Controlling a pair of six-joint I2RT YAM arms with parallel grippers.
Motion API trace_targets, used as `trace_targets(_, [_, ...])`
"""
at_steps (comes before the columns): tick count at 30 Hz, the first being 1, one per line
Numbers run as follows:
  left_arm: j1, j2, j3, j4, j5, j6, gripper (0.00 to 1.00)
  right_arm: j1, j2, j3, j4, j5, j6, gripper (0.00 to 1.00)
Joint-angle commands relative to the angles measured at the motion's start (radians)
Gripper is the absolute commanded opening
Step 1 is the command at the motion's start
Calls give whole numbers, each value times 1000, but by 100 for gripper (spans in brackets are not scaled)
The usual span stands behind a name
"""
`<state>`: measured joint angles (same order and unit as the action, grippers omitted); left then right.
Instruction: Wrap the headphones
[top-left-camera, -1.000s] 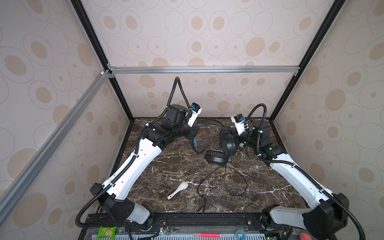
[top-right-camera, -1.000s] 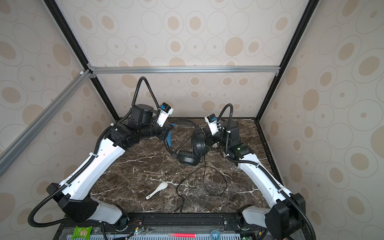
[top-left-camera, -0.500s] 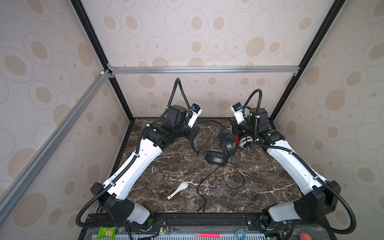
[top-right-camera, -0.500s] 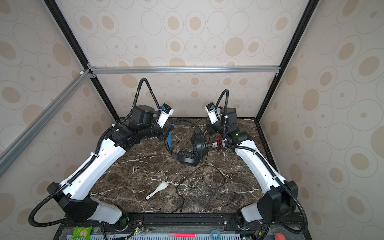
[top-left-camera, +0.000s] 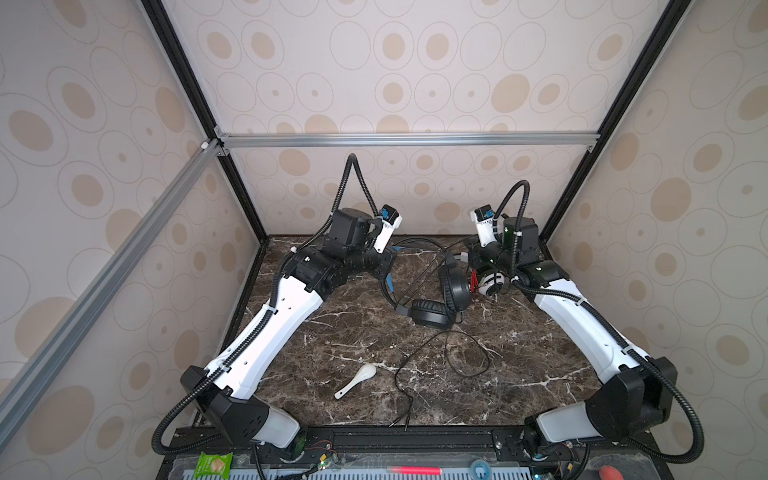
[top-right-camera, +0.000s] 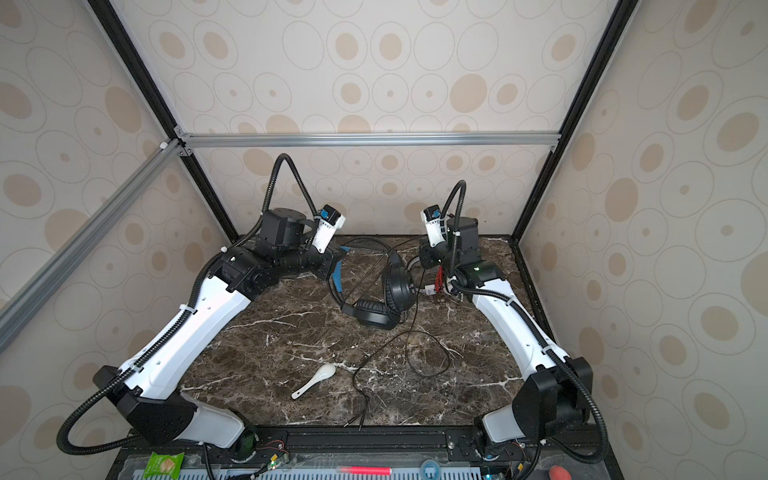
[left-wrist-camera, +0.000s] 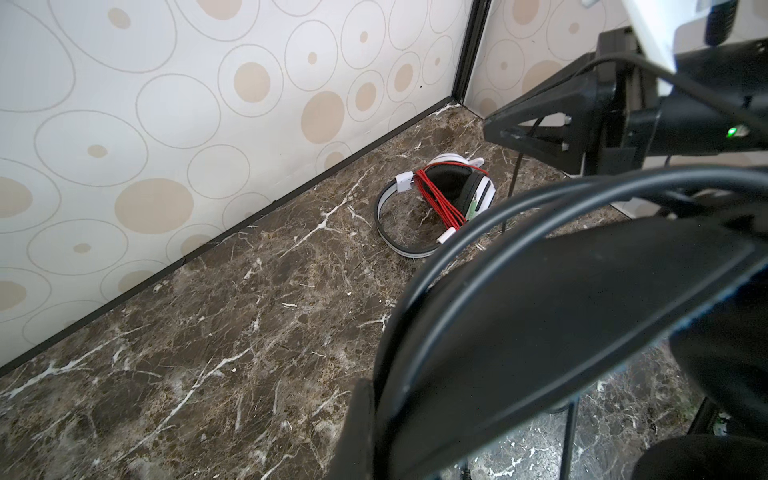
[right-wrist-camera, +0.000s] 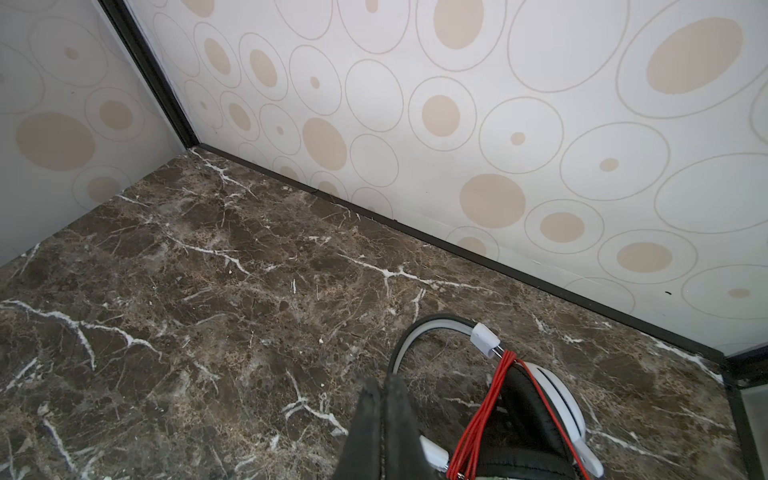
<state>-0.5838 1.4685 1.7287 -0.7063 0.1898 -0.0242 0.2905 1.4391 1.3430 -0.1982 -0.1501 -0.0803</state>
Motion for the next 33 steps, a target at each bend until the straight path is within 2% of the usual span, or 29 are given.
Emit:
trace_targets(1, [6,-10,133,52,74,-32,0,-5,23,-12,62,-16,41,5])
trace_targets(13, [6,56,344,76,142,-107,0,-5,69,-31,222,-133,126,21])
trace_targets(21, [13,112,500,68,171,-155,0,-5,119,-90,330,-180,235,21])
trace_targets(33, [27,99,494,263,155,-298,0,-4,173,-186,404,-250,290,20])
